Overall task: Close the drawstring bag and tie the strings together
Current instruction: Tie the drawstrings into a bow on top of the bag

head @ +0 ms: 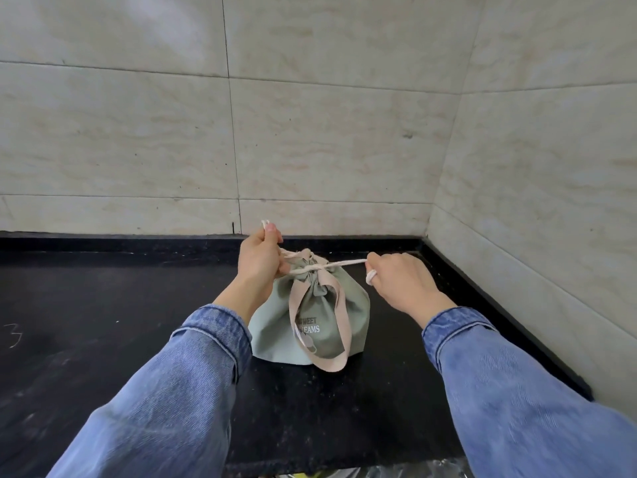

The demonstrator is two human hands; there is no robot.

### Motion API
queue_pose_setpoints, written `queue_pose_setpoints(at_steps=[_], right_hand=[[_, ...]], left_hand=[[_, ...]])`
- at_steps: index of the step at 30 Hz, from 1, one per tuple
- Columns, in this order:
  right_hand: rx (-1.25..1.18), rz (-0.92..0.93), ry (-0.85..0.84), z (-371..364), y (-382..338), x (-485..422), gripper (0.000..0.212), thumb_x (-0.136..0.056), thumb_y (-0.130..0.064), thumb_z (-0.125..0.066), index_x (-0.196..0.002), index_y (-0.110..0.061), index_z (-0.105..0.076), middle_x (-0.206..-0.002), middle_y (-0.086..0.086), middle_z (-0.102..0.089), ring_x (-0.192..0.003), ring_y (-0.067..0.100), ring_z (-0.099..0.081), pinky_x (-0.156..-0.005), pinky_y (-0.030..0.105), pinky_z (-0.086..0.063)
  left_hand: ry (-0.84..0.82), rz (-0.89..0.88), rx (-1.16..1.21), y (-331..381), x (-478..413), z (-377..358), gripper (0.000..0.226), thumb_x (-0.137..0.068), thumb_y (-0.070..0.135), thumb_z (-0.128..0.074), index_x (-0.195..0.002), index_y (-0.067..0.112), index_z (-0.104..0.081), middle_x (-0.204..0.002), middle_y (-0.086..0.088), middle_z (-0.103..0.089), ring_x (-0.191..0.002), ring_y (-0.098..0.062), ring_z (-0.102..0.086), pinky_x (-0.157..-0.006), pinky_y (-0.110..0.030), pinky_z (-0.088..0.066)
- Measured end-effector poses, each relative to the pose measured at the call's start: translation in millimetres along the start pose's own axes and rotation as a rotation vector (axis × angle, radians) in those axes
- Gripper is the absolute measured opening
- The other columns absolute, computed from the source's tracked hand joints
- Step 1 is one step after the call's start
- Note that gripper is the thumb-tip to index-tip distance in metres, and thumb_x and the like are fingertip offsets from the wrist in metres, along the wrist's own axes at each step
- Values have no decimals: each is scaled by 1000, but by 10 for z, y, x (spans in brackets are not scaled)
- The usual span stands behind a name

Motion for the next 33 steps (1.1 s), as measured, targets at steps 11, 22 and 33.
queue_pose_setpoints(at_steps=[11,22,33], right_hand=[[-1184,-230,-322,381,58,-251,71,-69,24,-32,-131,-6,-48,-135,12,-53,-128,21,-48,-105,37,-42],[-1290,-256,118,657,-8,-586,19,-79,-4,-67,-75,-23,-69,-73,0,-73,-64,7,-69,-66,21,-54],[-1639,-417,-329,-8,-552,-476,57,-66,15,-33,-113,-6,-58,-65,2,-70,-60,10,-65,-57,20,-53]], left_hand=[[-272,-57,-550,194,58,-224,25,-77,6,-59,-101,13,-57,-81,-1,-55,-70,-16,-53,-59,-28,-41],[-423,-170,-926,127,332,-534,43,-84,46,-55,-52,18,-58,-54,3,-59,-51,-14,-51,-57,-29,-45],[-468,96,-424,145,288,-360,46,-89,23,-43,-46,17,-57,-35,9,-40,-32,-8,-26,-36,-19,-25]])
Point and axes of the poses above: each hand's wrist, its own x-axis away from the middle knuckle, its own z-axis out of the back of the hand, y = z × x, the point moved 6 cm from there along -x, towards the middle knuckle
